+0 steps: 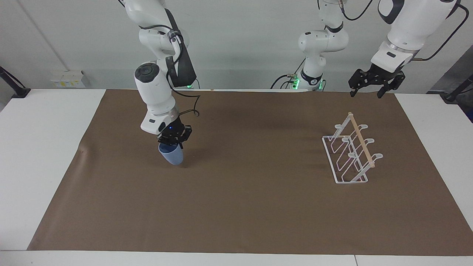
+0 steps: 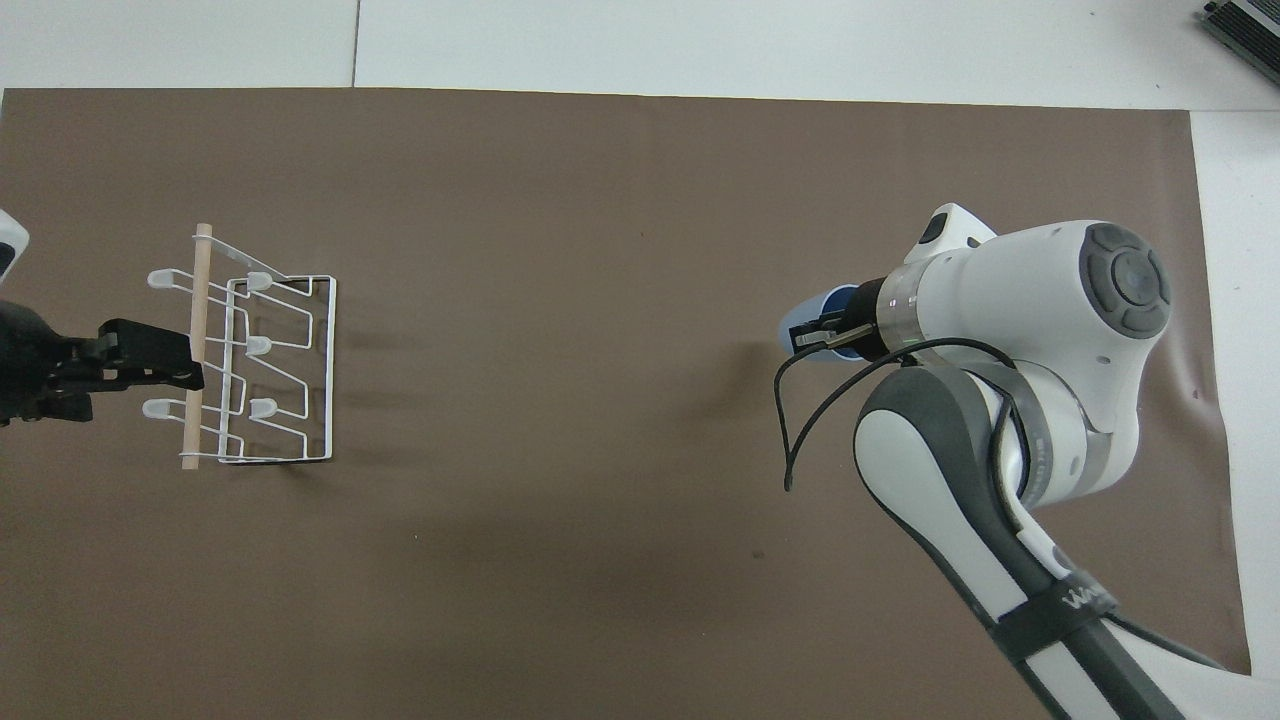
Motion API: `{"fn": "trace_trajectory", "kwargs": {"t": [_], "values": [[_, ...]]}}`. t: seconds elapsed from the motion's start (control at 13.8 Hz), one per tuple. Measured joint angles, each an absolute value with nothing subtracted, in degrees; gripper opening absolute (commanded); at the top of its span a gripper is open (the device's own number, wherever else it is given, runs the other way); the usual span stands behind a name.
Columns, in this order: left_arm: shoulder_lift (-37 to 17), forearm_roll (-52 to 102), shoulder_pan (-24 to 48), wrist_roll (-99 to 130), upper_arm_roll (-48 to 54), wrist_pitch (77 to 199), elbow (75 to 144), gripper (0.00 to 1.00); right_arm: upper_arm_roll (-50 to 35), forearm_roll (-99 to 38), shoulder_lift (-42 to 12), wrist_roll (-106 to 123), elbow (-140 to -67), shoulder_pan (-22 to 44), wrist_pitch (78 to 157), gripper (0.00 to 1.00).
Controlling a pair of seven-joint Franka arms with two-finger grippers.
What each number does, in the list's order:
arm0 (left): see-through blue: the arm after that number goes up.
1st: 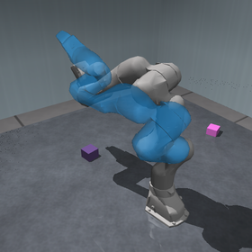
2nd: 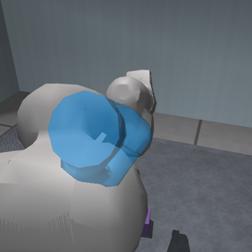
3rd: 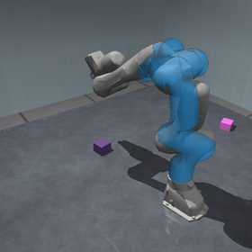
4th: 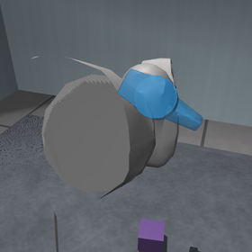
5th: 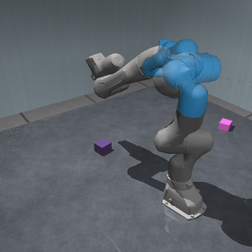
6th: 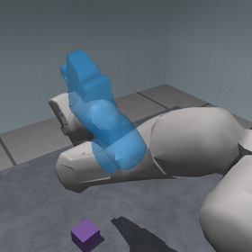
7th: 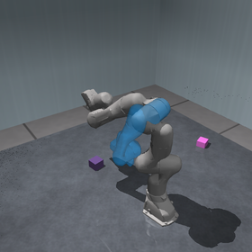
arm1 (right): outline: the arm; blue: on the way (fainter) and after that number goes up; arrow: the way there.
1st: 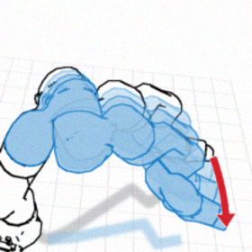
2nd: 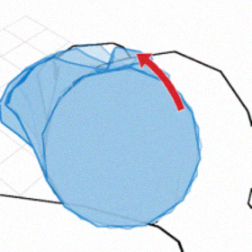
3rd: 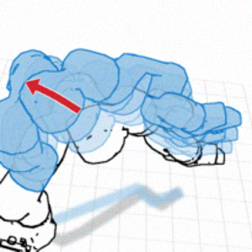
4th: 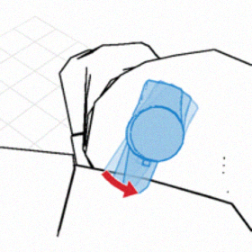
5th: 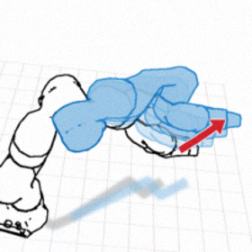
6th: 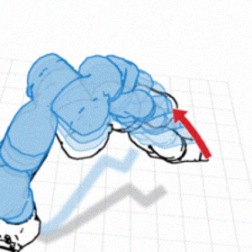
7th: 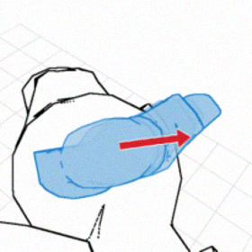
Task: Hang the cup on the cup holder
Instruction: 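Lift the cup with the right gripper toward the left gripper, then close the left gripper on the cup bottom while the right gripper holds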
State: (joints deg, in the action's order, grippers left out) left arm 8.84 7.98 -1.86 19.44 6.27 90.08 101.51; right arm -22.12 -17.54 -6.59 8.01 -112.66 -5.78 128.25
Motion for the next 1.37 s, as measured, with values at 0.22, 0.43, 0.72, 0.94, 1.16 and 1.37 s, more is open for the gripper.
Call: {"fn": "trace_trajectory", "kwargs": {"t": [0.22,0.43,0.72,0.94,1.16,1.37], "values": [[10.06,15.93,-2.09,35.88,5.96,92.04,104.37,1.0,-24.11,-25.35,-6.58,8.01,-111.49,-5.05,128.25,0.0],[10.79,24.48,-3.27,48.36,5.55,95.9,106.66,1.0,-24.57,-37.47,-6.57,7.99,-110.93,-2.58,128.28,0.0],[11.99,35.19,-3.86,61.71,5.39,103.24,111.06,1.0,-24.7,-53.33,-6.49,8.02,-109.56,0.37,128.29,0.0],[12.82,43.0,-5.24,64.99,5.31,104.2,114.1,1.0,-24.77,-62.82,-6.24,8.0,-107.69,4.34,130.28,0.0],[12.88,45.71,-5.56,66.56,5.47,104.99,116.05,1.0,-24.87,-69.8,-5.06,4.5,-106.1,10.16,140.03,0.0],[12.9,48.04,-5.29,67.14,6.19,106.05,116.76,1.0,-24.92,-75.75,-2.44,1.22,-105.63,13.46,144.53,0.0]]}}
